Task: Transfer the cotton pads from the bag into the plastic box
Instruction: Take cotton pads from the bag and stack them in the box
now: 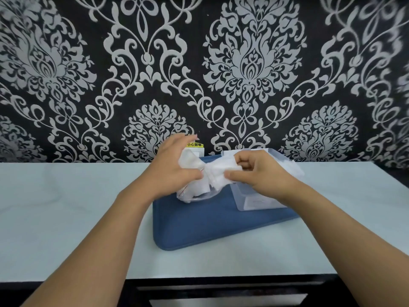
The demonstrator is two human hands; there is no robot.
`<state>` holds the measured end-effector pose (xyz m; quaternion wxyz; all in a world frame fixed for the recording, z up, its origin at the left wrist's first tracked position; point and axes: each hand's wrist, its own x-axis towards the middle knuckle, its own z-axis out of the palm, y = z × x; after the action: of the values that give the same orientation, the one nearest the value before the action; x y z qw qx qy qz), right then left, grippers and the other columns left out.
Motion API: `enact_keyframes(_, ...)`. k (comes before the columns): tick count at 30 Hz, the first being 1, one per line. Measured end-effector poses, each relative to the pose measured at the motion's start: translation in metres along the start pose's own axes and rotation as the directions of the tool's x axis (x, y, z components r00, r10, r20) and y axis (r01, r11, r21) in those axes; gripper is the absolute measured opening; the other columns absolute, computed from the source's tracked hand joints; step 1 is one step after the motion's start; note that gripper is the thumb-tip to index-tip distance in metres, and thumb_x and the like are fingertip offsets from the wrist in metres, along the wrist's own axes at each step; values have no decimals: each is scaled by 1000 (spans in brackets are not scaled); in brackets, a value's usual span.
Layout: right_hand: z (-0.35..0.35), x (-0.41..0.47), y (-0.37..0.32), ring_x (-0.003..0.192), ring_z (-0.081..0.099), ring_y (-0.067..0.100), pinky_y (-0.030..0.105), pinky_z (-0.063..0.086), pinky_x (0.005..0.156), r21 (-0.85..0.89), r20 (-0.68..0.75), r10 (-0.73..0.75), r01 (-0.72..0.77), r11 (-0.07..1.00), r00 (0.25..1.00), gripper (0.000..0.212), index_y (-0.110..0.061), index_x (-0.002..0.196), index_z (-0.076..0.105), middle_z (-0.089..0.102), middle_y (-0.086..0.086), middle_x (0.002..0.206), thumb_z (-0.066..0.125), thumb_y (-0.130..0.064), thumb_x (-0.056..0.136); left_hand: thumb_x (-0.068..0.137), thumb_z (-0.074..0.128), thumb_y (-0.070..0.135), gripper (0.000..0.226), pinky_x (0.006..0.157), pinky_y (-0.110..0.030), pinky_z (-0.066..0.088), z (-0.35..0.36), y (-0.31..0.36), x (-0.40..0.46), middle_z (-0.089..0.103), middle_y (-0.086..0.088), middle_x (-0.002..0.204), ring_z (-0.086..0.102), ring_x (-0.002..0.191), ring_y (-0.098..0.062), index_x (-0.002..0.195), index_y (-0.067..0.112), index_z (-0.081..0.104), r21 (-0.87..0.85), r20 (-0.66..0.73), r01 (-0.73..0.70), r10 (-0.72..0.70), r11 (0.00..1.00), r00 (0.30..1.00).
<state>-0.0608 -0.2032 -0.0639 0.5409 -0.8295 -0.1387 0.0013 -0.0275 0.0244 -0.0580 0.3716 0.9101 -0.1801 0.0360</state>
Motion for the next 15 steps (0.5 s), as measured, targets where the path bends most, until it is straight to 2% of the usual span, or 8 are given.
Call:
enact_keyframes(2, -5, -2, 1, 69, 63, 5, 17, 49, 67, 83, 23, 28, -29, 996, 999, 8, -7, 97, 72, 74, -3, 78, 70, -3, 90, 75, 80, 38, 73, 110, -26, 36, 6, 18, -3, 46, 13, 147, 44, 135, -4, 142, 31, 52, -275, -68, -77, 60, 959, 996)
enact_keyframes(4, -8, -3, 2, 79, 64, 17, 29, 51, 77, 135, 35, 50, -54, 989, 998, 18, -6, 110, 70, 76, 12, 94, 68, -6, 92, 76, 80, 44, 63, 95, -22, 50, 21, 31, -2, 62, 10, 129, 62, 116, -7, 132, 26, 61, -461, -44, -25, 5, 887, 999)
enact_keyframes(6, -11, -5, 2, 82, 63, 23, 32, 53, 80, 222, 31, 62, -67, 973, 998, 24, -6, 117, 68, 74, 22, 103, 68, -7, 92, 86, 77, 31, 42, 77, -22, 58, 33, 42, -1, 70, 4, 113, 71, 96, -13, 124, 19, 66, -517, 10, 58, -62, 854, 998)
enact_keyframes(9, -18, -7, 3, 78, 65, 24, 26, 58, 72, 298, -18, 57, -49, 953, 998, 30, -7, 117, 64, 73, 26, 99, 71, -4, 88, 93, 70, 16, 19, 58, -21, 56, 46, 50, 0, 75, -8, 92, 70, 71, -14, 110, 10, 72, -643, 102, 143, -101, 752, 990)
enact_keyframes(12, -25, -8, 7, 80, 68, 21, 22, 58, 69, 345, -65, 79, -52, 937, 995, 34, -3, 118, 64, 73, 25, 102, 72, 4, 85, 98, 63, 14, 20, 56, -17, 55, 51, 54, 3, 75, -8, 92, 72, 68, -9, 114, 5, 71, -763, 171, 233, -159, 603, 972)
enact_keyframes(15, -30, -10, 9, 74, 68, 13, 19, 57, 67, 381, -93, 92, -50, 923, 991, 27, -4, 111, 68, 74, 15, 95, 70, 5, 86, 98, 62, 10, 23, 68, -23, 61, 58, 55, 9, 75, -11, 108, 76, 90, -17, 119, 8, 68, -789, 230, 270, -143, 552, 963)
